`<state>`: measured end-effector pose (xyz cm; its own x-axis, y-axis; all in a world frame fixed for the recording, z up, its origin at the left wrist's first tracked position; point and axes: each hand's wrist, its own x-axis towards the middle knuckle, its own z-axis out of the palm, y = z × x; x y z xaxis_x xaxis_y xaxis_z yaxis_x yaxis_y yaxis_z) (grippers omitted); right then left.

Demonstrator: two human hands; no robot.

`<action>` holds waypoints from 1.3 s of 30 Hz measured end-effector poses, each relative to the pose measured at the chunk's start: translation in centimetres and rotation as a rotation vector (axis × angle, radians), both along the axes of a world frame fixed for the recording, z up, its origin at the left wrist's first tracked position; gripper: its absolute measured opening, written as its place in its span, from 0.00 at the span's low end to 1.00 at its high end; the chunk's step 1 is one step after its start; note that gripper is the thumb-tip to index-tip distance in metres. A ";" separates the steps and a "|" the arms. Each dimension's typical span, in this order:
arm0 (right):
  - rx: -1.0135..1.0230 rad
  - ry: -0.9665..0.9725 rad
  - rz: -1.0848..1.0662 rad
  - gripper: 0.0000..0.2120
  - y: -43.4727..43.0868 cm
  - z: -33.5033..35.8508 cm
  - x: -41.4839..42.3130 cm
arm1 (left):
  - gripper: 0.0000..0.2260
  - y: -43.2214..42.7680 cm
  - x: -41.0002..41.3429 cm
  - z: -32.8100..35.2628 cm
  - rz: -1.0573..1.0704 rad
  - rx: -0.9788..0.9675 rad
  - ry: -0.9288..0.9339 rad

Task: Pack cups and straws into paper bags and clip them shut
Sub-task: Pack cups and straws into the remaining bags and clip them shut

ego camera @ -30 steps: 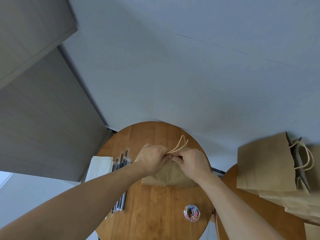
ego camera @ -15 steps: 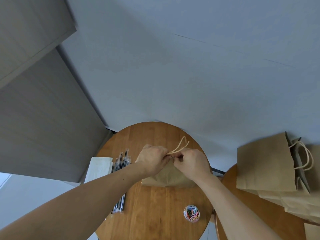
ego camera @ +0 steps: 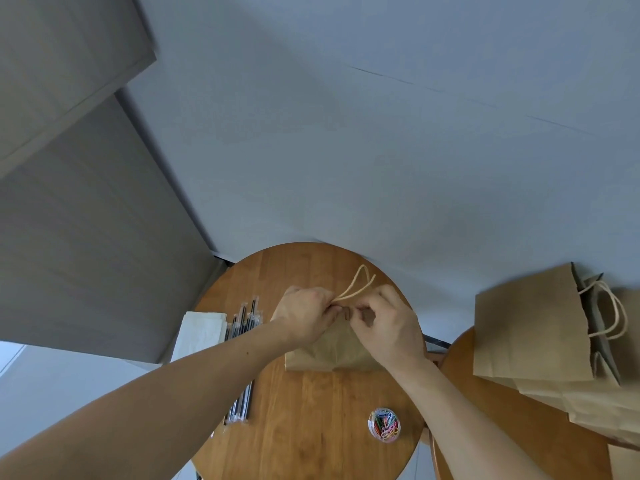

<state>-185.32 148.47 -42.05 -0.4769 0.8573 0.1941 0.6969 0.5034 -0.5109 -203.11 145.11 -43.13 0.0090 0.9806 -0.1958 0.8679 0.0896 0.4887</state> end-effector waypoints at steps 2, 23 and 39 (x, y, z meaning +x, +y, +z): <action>-0.038 -0.073 -0.027 0.02 -0.9 -0.4 0.0 | 0.12 -0.1 0.1 -0.1 -0.002 0.007 0.011; -0.194 0.066 -0.240 0.08 -1.1 -0.7 -1.5 | 0.10 -0.4 0.3 0.0 -0.019 0.055 -0.057; -0.456 0.344 -0.129 0.12 2.0 0.4 -0.8 | 0.12 1.9 -1.1 1.6 -0.153 -0.034 0.002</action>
